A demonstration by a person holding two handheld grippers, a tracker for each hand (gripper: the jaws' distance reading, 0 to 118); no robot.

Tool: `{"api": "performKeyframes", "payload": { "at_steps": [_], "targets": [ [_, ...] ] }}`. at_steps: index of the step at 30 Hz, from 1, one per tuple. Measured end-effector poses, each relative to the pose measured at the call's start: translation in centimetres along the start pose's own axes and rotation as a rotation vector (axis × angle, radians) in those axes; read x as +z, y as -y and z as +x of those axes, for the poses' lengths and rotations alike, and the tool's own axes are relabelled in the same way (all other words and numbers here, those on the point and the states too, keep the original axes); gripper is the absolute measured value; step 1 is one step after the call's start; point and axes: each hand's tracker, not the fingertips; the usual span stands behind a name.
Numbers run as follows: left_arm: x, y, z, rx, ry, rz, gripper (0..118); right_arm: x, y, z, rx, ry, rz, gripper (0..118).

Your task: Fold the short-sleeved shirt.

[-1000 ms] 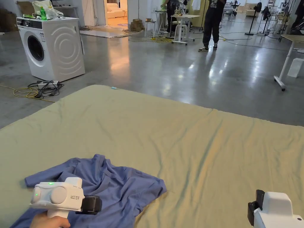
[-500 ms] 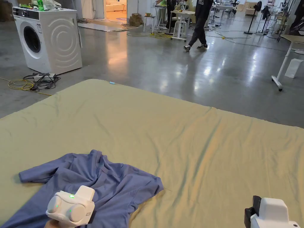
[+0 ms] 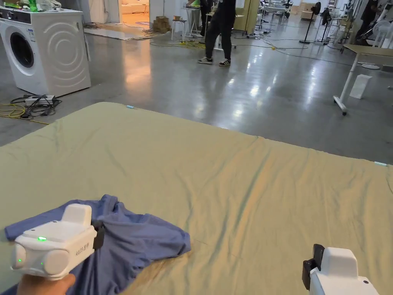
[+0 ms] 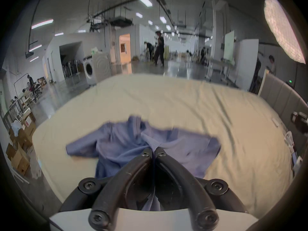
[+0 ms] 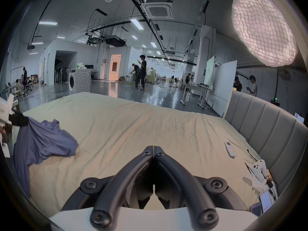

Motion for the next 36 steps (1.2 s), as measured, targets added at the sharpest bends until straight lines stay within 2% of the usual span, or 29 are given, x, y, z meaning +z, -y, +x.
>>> {"api": "performKeyframes", "payload": {
  "at_steps": [4, 9, 20, 25, 30, 36],
  "targets": [
    [1.5, -4.8, 1.4, -0.038, 0.024, 0.124, 3, 0.9, -1.1, 1.3, -0.024, 0.028, 0.029, 0],
    [4.4, -9.4, 7.2, -0.092, 0.119, 0.237, 3, 2.2, -2.3, 4.0, -0.052, 0.076, 0.066, 0],
    [7.4, -13.9, 24.6, -0.204, 0.493, 0.357, 3, 5.9, -2.8, 11.7, -0.075, 0.224, 0.126, 0],
    [7.5, -11.2, 33.0, -0.27, 0.679, 0.318, 3, 7.4, -2.0, 14.9, -0.069, 0.297, 0.129, 0],
    [7.0, -4.9, 40.2, -0.347, 0.814, 0.171, 3, 8.5, -0.4, 17.2, -0.085, 0.35, 0.106, 0],
    [5.7, 3.7, 44.0, -0.394, 0.856, -0.04, 3, 9.2, 1.6, 18.3, -0.1, 0.373, 0.059, 0]
  ]
}}
